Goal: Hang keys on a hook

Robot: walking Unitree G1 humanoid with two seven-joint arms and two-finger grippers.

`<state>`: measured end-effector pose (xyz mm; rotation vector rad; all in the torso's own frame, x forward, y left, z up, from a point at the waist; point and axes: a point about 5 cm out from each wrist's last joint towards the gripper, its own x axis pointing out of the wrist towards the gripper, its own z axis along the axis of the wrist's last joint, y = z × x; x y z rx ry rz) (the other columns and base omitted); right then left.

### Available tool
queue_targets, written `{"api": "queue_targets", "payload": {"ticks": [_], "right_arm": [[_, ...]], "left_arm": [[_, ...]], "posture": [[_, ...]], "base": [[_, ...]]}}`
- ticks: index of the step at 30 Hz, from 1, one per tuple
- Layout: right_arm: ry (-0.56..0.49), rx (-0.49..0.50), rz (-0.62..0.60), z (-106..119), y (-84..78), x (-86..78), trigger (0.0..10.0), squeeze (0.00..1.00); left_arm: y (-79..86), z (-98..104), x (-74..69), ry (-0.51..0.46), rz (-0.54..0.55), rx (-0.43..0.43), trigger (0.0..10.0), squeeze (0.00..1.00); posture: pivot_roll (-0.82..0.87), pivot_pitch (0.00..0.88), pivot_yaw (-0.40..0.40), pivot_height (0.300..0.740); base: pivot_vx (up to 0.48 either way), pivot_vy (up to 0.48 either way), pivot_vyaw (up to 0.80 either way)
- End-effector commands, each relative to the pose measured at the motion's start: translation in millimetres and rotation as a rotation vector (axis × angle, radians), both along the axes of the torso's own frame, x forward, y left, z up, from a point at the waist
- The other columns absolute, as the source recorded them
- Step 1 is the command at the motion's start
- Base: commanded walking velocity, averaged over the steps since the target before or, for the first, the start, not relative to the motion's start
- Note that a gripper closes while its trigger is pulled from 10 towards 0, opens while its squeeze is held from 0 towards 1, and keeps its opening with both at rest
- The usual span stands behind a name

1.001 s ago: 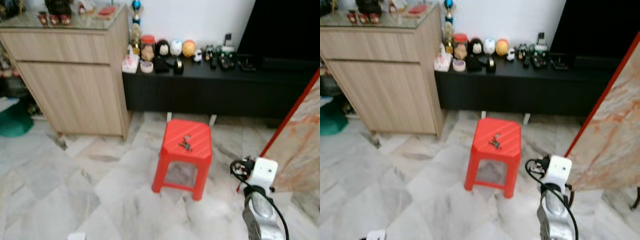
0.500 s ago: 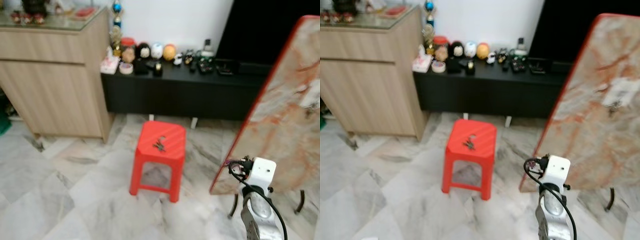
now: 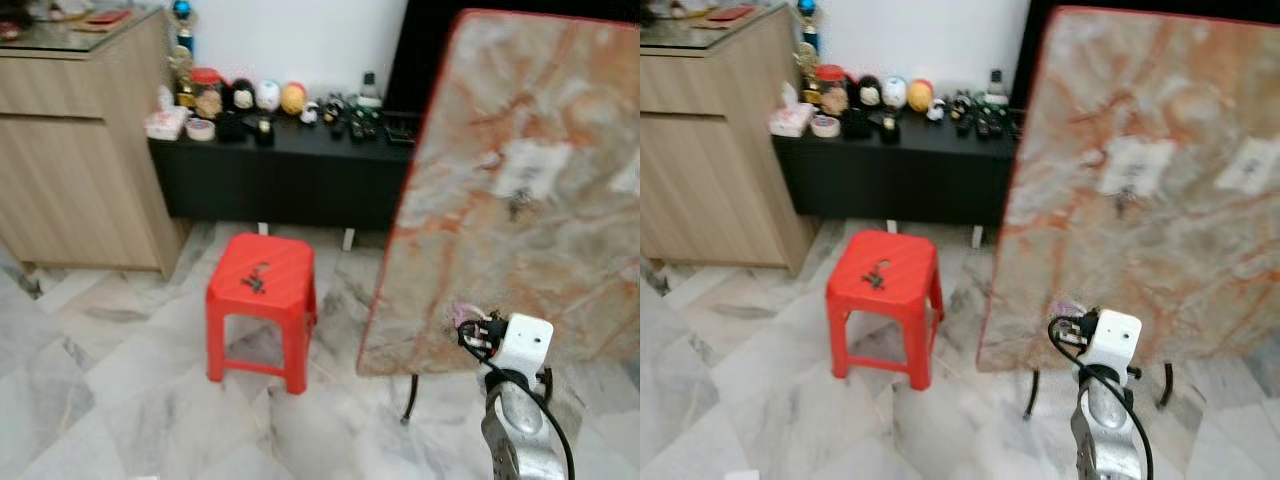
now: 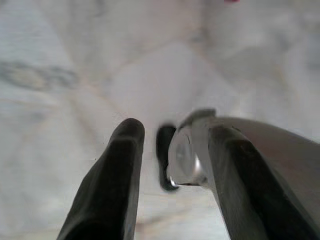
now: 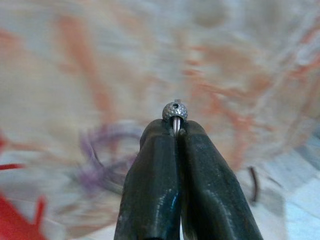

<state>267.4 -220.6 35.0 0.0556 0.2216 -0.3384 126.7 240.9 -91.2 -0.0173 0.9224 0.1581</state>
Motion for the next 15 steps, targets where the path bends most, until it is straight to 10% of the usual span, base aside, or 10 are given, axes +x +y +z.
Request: {"api": "queue_targets", "payload": {"ticks": [1, 10, 15], "right_arm": [[-0.031, -0.001, 0.001, 6.6, 1.8, 4.7, 10.0, 0.0], [-0.035, 0.0, 0.001, 6.7, 1.9, 5.5, 10.0, 0.0], [-0.036, 0.001, 0.001, 6.9, 2.3, 5.8, 10.0, 0.0]], "left_arm": [[3.7, -0.9, -5.2, 0.021, -0.003, 0.008, 10.0, 0.0], [4.3, -1.3, -6.4, 0.028, -0.004, 0.012, 10.0, 0.0], [5.3, -1.4, -7.1, 0.032, 0.007, 0.016, 10.0, 0.0]], "posture": [[0.05, 0.0, -0.075, 0.713], [0.05, 0.0, -0.075, 0.713], [0.05, 0.0, -0.075, 0.713]], "base": [[0.0, -0.48, 0.0], [0.0, -0.477, 0.0], [0.0, 0.0, 0.0]]}}
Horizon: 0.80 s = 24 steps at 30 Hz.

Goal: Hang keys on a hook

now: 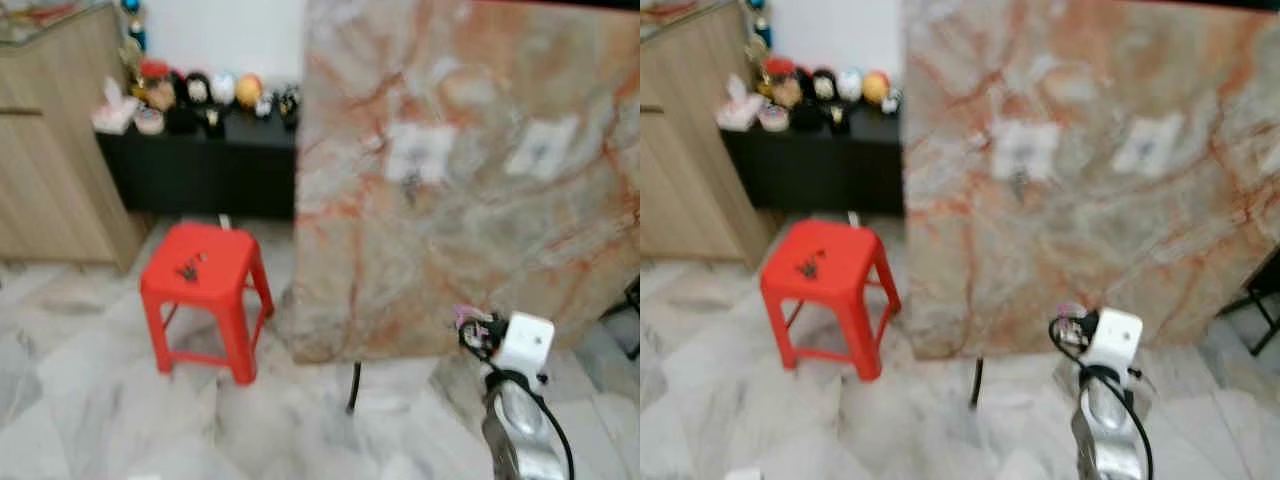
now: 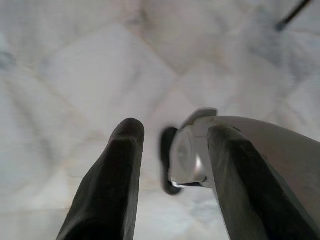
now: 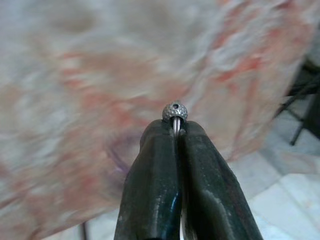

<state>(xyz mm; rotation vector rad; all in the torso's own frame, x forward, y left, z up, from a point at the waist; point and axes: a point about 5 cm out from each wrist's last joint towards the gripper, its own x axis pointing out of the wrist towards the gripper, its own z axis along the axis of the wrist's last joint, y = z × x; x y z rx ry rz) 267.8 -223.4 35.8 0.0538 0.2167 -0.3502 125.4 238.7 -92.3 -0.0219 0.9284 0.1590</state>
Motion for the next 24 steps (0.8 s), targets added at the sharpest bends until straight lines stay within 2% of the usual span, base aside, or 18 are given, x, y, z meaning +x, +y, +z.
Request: {"api": "queue_targets", "payload": {"ticks": [1, 9, 13, 18, 24], "right_arm": [[-0.031, 0.005, 0.013, 6.1, 5.2, 5.6, 10.0, 0.0], [-0.034, 0.008, 0.018, 6.6, 7.8, 7.9, 10.0, 0.0], [-0.035, 0.011, 0.02, 6.6, 7.9, 8.5, 10.0, 0.0], [-0.035, 0.011, 0.021, 6.5, 8.4, 9.7, 10.0, 0.0], [-0.044, 0.019, 0.014, 7.4, 11.0, 12.4, 10.0, 0.0]], "left_arm": [[7.6, -0.3, -5.8, 0.027, 0.004, 0.02, 10.0, 0.0], [7.2, 0.4, -3.3, 0.016, 0.013, 0.013, 10.0, 0.0], [-1.8, -0.9, 0.6, 0.014, 0.005, -0.006, 10.0, 0.0], [-3.2, -0.5, 3.1, 0.011, 0.0, -0.006, 10.0, 0.0], [14.1, 4.5, 3.4, 0.006, -0.003, 0.011, 10.0, 0.0]], "posture": [[0.05, 0.0, -0.075, 0.713], [0.05, 0.0, -0.077, 0.713], [0.05, 0.0, -0.078, 0.713], [0.05, 0.0, -0.071, 0.713], [0.05, 0.0, -0.05, 0.713]], "base": [[0.0, 0.0, 0.0], [0.0, 0.0, 0.0], [0.0, 0.0, 0.0], [0.0, 0.0, 0.0], [0.0, 0.0, 0.0]]}}
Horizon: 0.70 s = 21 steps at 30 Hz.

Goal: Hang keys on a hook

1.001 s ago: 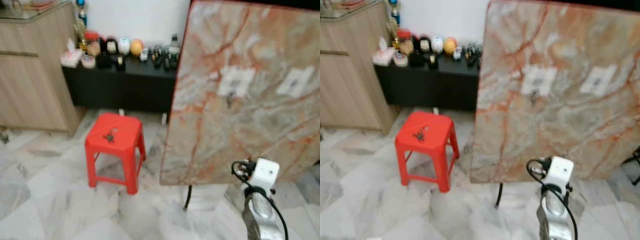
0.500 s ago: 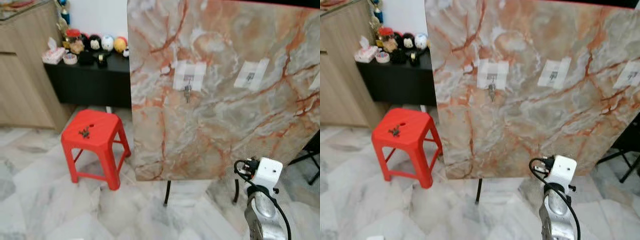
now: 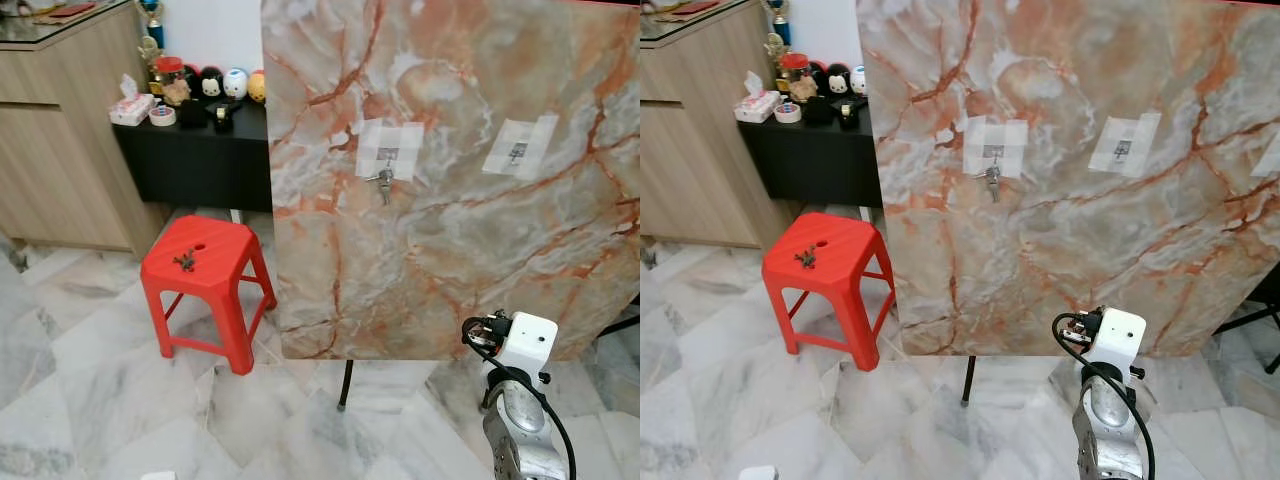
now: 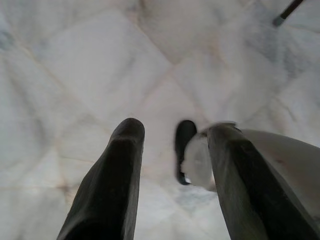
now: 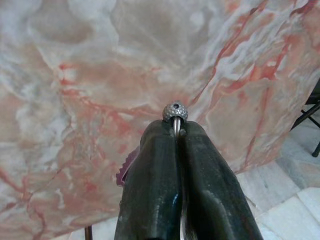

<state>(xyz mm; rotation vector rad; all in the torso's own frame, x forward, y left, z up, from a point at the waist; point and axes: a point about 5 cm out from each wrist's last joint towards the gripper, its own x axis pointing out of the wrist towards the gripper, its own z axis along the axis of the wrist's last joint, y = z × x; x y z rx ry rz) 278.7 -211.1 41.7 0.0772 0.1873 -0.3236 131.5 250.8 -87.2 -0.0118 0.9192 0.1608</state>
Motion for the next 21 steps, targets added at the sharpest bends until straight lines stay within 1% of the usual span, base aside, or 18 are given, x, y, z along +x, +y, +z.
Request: {"api": "queue_targets", "payload": {"ticks": [1, 2, 3, 4, 5, 6, 9, 12, 15, 21], "right_arm": [[-0.012, 0.001, -0.013, 1.5, -1.2, 1.7, 10.0, 0.0], [-0.012, 0.003, -0.017, 1.2, -1.4, 1.4, 10.0, 0.0], [-0.012, 0.003, -0.018, 1.1, -1.6, 1.2, 10.0, 0.0], [-0.011, 0.002, -0.02, 0.6, -2.1, 0.7, 10.0, 0.0], [-0.01, 0.002, -0.022, 0.2, -2.6, 0.5, 10.0, 0.0], [-0.01, 0.002, -0.024, 0.1, -3.0, 0.4, 10.0, 0.0], [-0.012, 0.003, -0.024, 0.2, -2.7, 0.9, 10.0, 0.0], [-0.015, 0.005, -0.022, 0.8, -1.1, 3.4, 10.0, 0.0], [-0.019, 0.006, -0.019, 1.4, 0.1, 4.8, 10.0, 0.0], [-0.018, 0.007, -0.017, 0.8, 1.2, 5.3, 10.0, 0.0]], "left_arm": [[8.3, 0.9, -4.5, 0.014, 0.001, 0.007, 10.0, 0.0], [9.5, 0.8, -7.0, 0.013, -0.002, 0.01, 10.0, 0.0], [7.1, 0.0, -7.5, 0.013, -0.005, 0.009, 10.0, 0.0], [-4.7, -3.2, -6.8, 0.012, -0.016, 0.001, 10.0, 0.0], [-11.4, -4.6, -5.5, 0.012, -0.023, -0.004, 10.0, 0.0], [-14.8, -5.1, -4.0, 0.011, -0.029, -0.005, 10.0, 0.0], [-16.9, -5.0, -1.5, 0.01, -0.032, -0.007, 10.0, 0.0], [-14.2, -2.9, 3.7, 0.008, -0.033, -0.007, 10.0, 0.0], [-11.8, -1.8, 5.6, 0.006, -0.029, -0.003, 10.0, 0.0], [2.8, 1.2, 2.4, 0.008, -0.012, 0.005, 10.0, 0.0]], "posture": [[0.05, 0.0, -0.046, 0.713], [0.04, 0.0, -0.041, 0.713], [0.04, 0.0, -0.041, 0.713], [0.04, 0.0, -0.037, 0.713], [0.04, 0.0, -0.037, 0.713], [0.04, 0.0, -0.037, 0.713], [0.04, 0.0, -0.038, 0.713], [0.05, 0.0, -0.039, 0.713], [0.05, 0.0, -0.041, 0.713], [0.05, 0.0, -0.047, 0.713]], "base": [[0.251, 0.0, 0.0], [0.266, 0.0, 0.0], [0.266, 0.0, 0.0], [0.266, 0.0, 0.0], [0.285, 0.0, 0.0], [0.296, 0.0, 0.0], [0.301, 0.0, 0.0], [0.34, 0.0, 0.0], [0.347, 0.0, 0.0], [0.356, 0.0, 0.0]]}}
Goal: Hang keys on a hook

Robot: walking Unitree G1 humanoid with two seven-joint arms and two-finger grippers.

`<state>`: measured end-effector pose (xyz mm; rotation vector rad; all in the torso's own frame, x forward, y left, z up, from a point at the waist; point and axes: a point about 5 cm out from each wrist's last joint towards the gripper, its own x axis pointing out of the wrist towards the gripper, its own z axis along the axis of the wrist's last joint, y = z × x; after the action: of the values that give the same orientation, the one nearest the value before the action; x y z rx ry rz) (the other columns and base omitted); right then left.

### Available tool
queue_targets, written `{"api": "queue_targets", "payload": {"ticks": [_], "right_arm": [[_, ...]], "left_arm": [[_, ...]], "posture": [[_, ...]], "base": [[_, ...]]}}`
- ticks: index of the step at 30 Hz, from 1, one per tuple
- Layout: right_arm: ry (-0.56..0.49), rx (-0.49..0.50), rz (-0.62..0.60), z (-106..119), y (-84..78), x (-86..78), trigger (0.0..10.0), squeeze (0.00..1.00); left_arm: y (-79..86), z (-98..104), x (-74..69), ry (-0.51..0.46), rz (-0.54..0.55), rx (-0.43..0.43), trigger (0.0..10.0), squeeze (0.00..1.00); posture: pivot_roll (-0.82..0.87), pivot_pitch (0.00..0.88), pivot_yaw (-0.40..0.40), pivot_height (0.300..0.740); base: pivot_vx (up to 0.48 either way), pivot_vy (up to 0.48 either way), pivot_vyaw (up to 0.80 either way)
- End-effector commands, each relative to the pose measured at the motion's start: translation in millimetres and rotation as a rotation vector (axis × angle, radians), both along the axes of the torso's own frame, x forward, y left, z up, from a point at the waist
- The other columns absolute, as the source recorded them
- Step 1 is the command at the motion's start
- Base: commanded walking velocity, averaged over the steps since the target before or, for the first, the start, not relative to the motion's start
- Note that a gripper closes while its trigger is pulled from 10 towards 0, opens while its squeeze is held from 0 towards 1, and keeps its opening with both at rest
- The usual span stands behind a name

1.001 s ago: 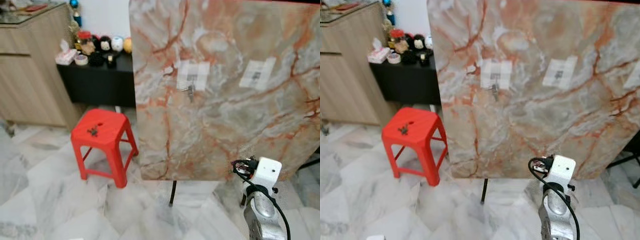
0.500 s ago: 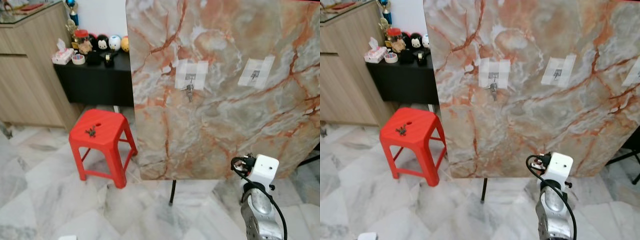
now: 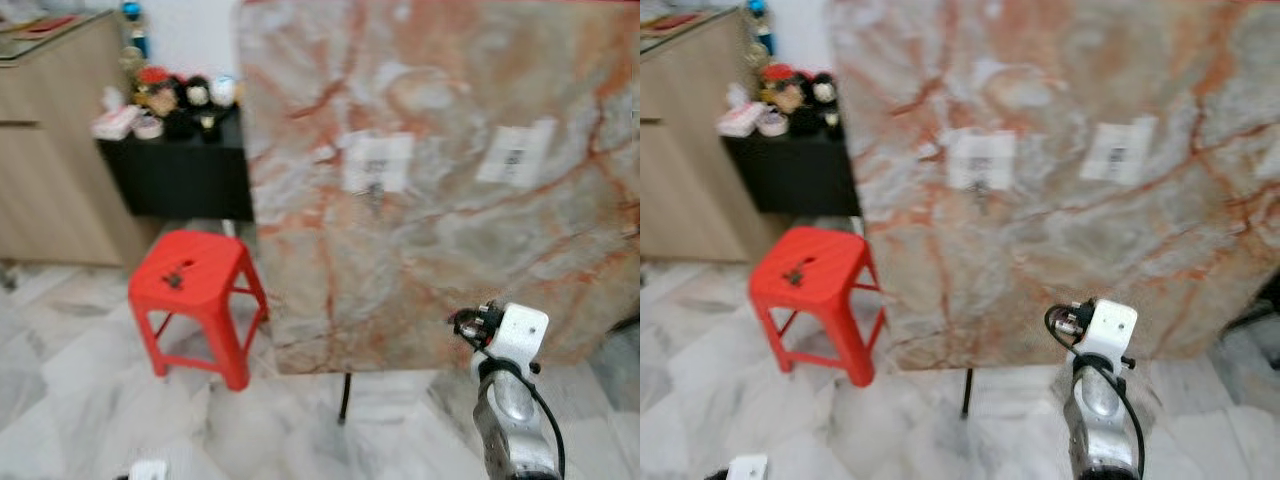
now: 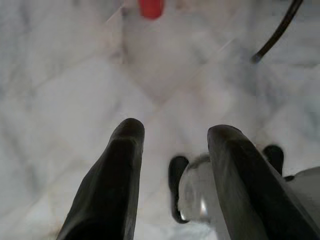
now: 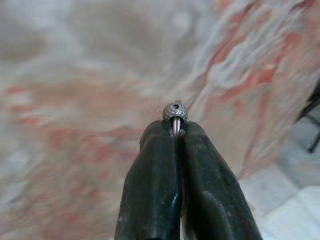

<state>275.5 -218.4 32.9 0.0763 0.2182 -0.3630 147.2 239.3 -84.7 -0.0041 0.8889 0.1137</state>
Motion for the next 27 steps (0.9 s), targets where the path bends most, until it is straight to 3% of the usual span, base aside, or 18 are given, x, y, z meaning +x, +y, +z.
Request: {"api": "queue_targets", "payload": {"ticks": [1, 5, 13, 18, 20, 21, 23, 26, 27], "right_arm": [[-0.05, 0.006, 0.021, 9.6, 8.5, 8.5, 10.0, 0.0], [-0.049, 0.006, 0.023, 8.8, 9.7, 8.1, 10.0, 0.0], [-0.06, 0.007, 0.031, 11.1, 11.1, 11.0, 10.0, 0.0], [-0.099, -0.005, 0.028, 21.0, 11.4, 17.6, 10.0, 0.0], [-0.142, -0.049, 0.013, 31.3, 9.5, 21.6, 10.0, 0.0], [-0.159, -0.141, 0.033, 39.1, 10.2, 24.4, 10.0, 0.0], [-0.15, -0.212, 0.021, 43.1, 9.6, 26.1, 10.0, 0.0], [-0.161, -0.354, -0.093, 53.8, -2.8, 25.8, 10.0, 0.0], [-0.161, -0.354, -0.093, 53.8, -2.8, 25.8, 10.0, 0.0]], "left_arm": [[14.3, -1.3, -13.2, 0.038, 0.033, 0.017, 10.0, 0.0], [18.4, -0.9, -16.0, 0.04, 0.044, 0.013, 10.0, 0.0], [-2.7, -6.0, -13.2, 0.038, 0.03, -0.008, 10.0, 0.0], [0.4, -5.2, -12.7, 0.039, 0.036, -0.009, 10.0, 0.0], [10.0, -3.0, -14.2, 0.04, 0.046, -0.002, 10.0, 0.0], [16.1, -1.5, -15.4, 0.038, 0.052, 0.001, 10.0, 0.0], [20.8, -0.3, -16.5, 0.036, 0.057, 0.004, 10.0, 0.0], [14.6, -1.9, -16.7, 0.029, 0.052, -0.003, 10.0, 0.0], [14.6, -1.9, -16.7, 0.029, 0.052, -0.003, 10.0, 0.0]], "posture": [[0.05, 0.0, -0.047, 0.713], [0.05, 0.0, -0.049, 0.713], [0.05, 0.0, -0.053, 0.713], [0.05, 0.0, -0.052, 0.713], [0.05, 0.0, -0.052, 0.713], [0.05, 0.0, -0.052, 0.713], [0.05, 0.0, -0.052, 0.713], [0.05, 0.0, -0.057, 0.713], [0.05, 0.0, -0.057, 0.713]], "base": [[0.356, 0.0, 0.0], [0.237, 0.0, 0.0], [0.0, 0.0, 0.0], [0.0, 0.0, 0.0], [0.0, 0.0, 0.0], [0.0, 0.0, 0.0], [0.0, 0.0, 0.0], [0.0, 0.0, 0.0], [0.0, 0.0, 0.0]]}}
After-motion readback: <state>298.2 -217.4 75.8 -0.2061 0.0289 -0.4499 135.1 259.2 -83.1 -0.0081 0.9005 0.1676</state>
